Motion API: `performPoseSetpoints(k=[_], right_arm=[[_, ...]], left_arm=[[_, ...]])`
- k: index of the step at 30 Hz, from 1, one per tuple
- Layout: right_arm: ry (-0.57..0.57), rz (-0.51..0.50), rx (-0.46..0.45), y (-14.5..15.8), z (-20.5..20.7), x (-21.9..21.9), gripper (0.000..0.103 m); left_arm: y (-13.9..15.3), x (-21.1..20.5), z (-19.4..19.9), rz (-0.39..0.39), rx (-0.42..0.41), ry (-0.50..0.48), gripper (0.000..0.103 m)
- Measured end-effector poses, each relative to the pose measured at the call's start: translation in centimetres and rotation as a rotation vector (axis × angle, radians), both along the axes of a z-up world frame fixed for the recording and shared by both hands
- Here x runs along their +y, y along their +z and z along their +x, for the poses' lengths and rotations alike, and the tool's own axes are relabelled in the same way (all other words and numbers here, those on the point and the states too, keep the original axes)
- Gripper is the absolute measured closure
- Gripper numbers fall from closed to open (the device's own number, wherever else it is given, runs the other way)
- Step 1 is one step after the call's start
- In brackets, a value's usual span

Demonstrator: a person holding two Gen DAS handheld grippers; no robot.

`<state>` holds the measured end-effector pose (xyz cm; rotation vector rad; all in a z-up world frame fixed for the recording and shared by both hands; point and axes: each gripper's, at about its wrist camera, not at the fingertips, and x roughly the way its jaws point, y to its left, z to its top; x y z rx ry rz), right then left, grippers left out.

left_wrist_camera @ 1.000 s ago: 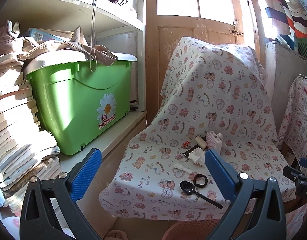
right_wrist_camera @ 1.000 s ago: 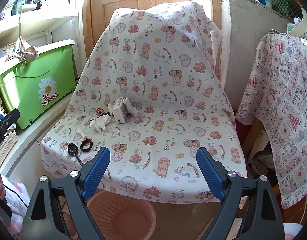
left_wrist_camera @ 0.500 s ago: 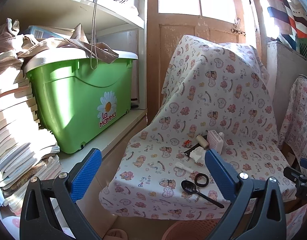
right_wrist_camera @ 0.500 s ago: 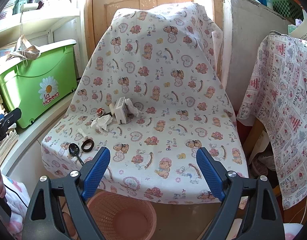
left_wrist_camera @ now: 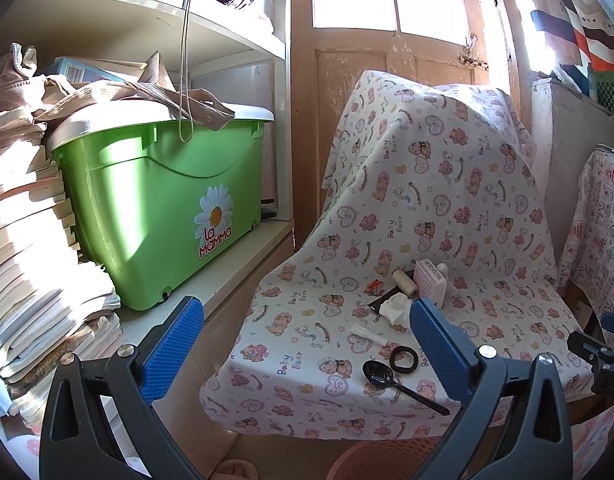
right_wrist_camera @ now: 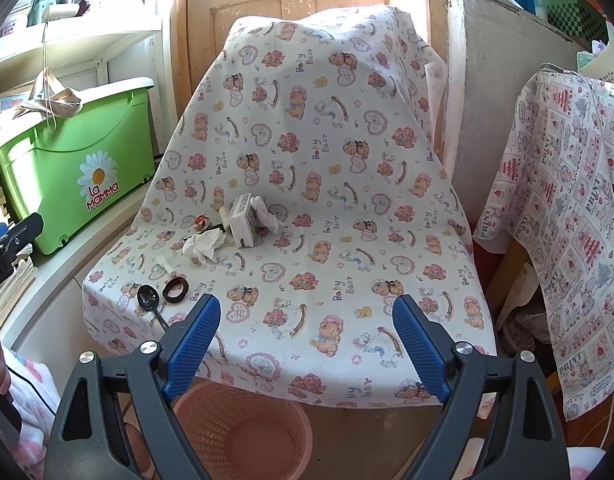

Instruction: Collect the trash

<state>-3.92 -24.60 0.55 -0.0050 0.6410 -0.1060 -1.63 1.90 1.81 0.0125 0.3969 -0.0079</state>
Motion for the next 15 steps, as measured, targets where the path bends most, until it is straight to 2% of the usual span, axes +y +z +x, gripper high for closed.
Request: performPoseSetpoints(k=[4, 15], right_arm=[[0.001, 0.001, -0.005, 0.05, -0.01, 0.0, 0.014], [0.005, -0.004, -0.001, -0.02, 0.0, 0.04, 0.014]], left_arm=[[-0.04, 0.0, 0.02, 0.003, 0.001, -0.001, 0.001], [-0.35, -0.88, 0.15, 0.073, -0.003, -0.003, 0.001]])
